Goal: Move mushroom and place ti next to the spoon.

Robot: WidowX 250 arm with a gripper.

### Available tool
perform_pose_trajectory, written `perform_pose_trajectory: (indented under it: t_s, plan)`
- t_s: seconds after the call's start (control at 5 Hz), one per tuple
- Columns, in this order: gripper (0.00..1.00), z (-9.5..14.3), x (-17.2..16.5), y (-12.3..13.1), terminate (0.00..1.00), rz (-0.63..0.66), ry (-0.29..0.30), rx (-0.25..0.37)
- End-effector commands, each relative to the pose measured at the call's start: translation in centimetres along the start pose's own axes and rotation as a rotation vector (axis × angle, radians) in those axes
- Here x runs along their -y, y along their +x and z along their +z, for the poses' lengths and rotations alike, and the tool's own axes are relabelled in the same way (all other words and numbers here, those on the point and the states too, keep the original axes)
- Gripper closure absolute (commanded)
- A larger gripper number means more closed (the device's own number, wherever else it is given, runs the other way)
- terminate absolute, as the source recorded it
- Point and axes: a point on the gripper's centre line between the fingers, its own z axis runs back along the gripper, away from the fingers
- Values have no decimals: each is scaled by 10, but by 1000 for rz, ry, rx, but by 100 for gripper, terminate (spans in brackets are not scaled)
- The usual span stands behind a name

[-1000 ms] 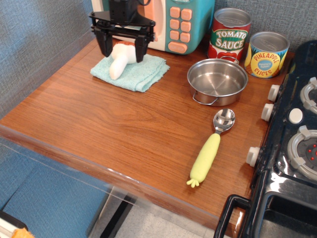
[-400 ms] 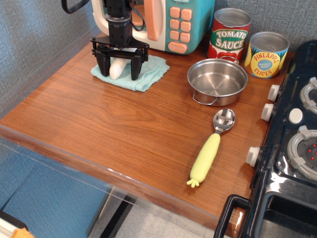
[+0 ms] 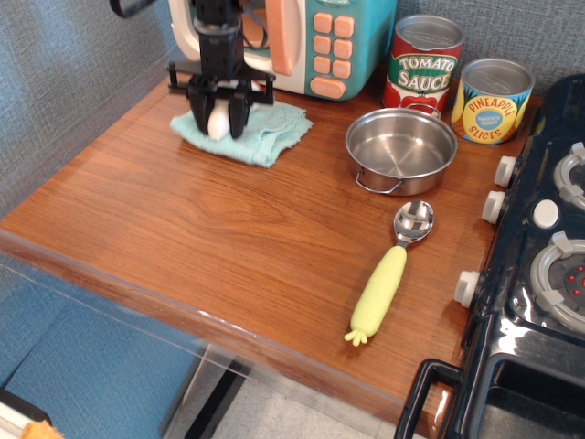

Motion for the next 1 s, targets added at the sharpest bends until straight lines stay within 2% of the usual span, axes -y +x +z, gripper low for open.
perform_pose_trajectory:
  t_s: [0.0, 0.2, 0.4, 0.8]
  plan:
    - [0, 69, -5, -10, 0, 35, -14, 152]
    - [0, 63, -4, -12, 0, 57, -29, 119]
    - [100, 58, -5, -12, 0, 70, -30, 105]
    - [100, 50, -8, -14, 0, 90, -43, 89]
